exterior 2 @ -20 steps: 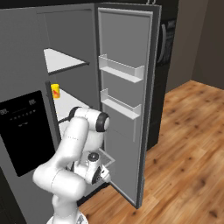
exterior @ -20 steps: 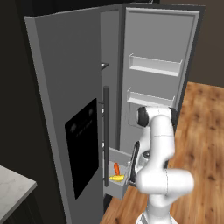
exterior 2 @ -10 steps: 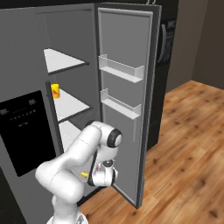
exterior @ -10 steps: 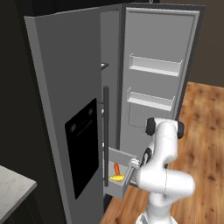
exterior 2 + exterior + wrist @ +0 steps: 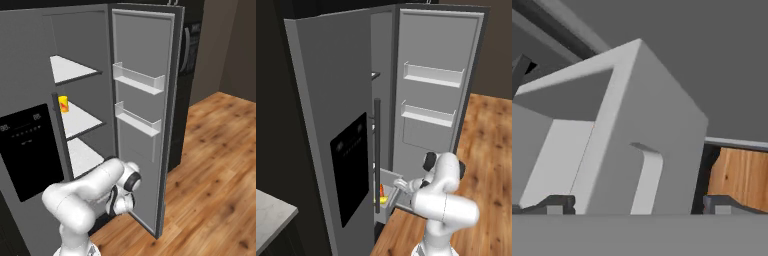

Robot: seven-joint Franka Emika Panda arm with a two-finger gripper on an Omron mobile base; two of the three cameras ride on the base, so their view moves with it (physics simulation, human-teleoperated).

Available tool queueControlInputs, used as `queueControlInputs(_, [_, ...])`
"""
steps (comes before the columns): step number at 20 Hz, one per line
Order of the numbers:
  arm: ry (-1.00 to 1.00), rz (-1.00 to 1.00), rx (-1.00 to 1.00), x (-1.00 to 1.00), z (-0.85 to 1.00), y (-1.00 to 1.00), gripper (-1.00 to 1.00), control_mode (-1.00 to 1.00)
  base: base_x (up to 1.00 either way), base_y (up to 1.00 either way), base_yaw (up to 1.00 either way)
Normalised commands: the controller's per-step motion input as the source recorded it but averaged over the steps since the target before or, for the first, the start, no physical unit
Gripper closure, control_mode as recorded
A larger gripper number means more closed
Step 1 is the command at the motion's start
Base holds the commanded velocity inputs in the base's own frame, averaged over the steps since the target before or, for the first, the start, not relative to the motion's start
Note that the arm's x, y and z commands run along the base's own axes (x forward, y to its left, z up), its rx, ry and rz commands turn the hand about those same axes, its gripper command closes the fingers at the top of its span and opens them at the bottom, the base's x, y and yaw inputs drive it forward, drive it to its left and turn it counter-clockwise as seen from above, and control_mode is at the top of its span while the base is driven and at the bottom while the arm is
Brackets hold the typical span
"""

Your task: Place the carrot and corn inside the fridge drawer. Close the drawer after placing the vegetables.

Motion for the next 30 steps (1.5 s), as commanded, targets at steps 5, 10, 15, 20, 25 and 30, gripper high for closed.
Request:
queueControlInputs(5, [-0.12, 0.0, 0.19, 0.75, -0.18, 0.44, -1.0, -1.0, 0.0, 0.0, 0.0])
queueControlInputs(10, [-0.01, 0.01, 0.18, 0.93, 0.05, 0.6, -1.0, -1.0, 0.0, 0.0, 0.0])
queueControlInputs(15, [0.0, 0.13, 0.25, -0.32, 0.43, -0.31, -1.0, -1.0, 0.0, 0.0, 0.0])
queueControlInputs(20, [-0.05, 0.13, 0.28, -0.94, 0.04, -0.38, -1.0, -1.0, 0.0, 0.0, 0.0])
queueControlInputs(25, [0.0, 0.04, 0.19, -0.7, 0.39, 0.04, -1.0, -1.0, 0.0, 0.0, 0.0])
queueControlInputs(30, [-0.08, 0.0, 0.19, -1.0, 0.2, 0.0, -1.0, -1.0, 0.0, 0.0, 0.0])
